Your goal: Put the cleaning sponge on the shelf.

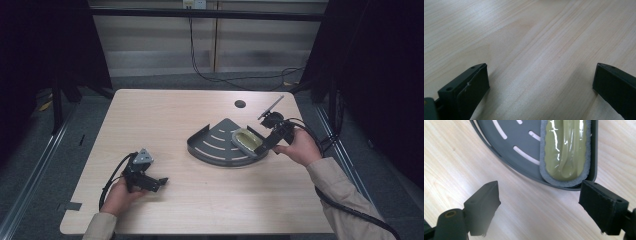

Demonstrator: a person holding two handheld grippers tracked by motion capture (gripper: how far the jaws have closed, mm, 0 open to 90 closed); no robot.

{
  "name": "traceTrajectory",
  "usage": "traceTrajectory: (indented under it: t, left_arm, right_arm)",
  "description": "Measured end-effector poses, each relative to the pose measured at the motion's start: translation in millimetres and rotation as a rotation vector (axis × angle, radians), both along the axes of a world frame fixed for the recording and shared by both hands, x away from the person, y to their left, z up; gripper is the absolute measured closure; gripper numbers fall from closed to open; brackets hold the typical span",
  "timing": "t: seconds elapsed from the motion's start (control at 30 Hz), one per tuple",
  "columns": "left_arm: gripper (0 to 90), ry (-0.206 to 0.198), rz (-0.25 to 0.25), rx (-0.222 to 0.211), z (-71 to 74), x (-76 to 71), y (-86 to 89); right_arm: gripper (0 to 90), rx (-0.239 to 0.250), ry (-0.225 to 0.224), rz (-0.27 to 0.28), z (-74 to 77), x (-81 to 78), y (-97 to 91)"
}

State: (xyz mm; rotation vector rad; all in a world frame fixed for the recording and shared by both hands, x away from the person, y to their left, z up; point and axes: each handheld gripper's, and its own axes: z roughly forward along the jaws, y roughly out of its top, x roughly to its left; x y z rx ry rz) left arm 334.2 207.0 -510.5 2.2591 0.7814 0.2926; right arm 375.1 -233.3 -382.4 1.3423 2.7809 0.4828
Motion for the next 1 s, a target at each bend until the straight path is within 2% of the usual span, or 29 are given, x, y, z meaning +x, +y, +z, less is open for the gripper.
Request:
traceTrajectory:
  t: [0.2,0.27,0.43,0.53,1.0]
  left_arm:
    - [0.0,0.0,0.0,-0.001,0.0,0.0,0.0]
    - [0.0,0.0,0.0,0.0,0.0,0.0,0.0]
    - [0.0,0.0,0.0,0.0,0.0,0.0,0.0]
    - [0.0,-0.002,-0.001,0.0,0.0,0.1,0.0]
    - [0.0,-0.003,-0.002,0.0,0.0,0.2,0.0]
  right_arm:
    - [16.4,0.01,-0.002,0.014,-3.7,-9.1,-5.2]
    - [17.0,-0.004,-0.006,0.012,-5.3,-12.5,-6.4]
    - [16.8,-0.002,0.001,0.018,-10.0,-21.0,-12.1]
    - [16.8,0.013,-0.001,0.016,-13.1,-25.5,-16.3]
    - [17.4,0.025,0.015,0.012,-36.4,-47.9,-32.1]
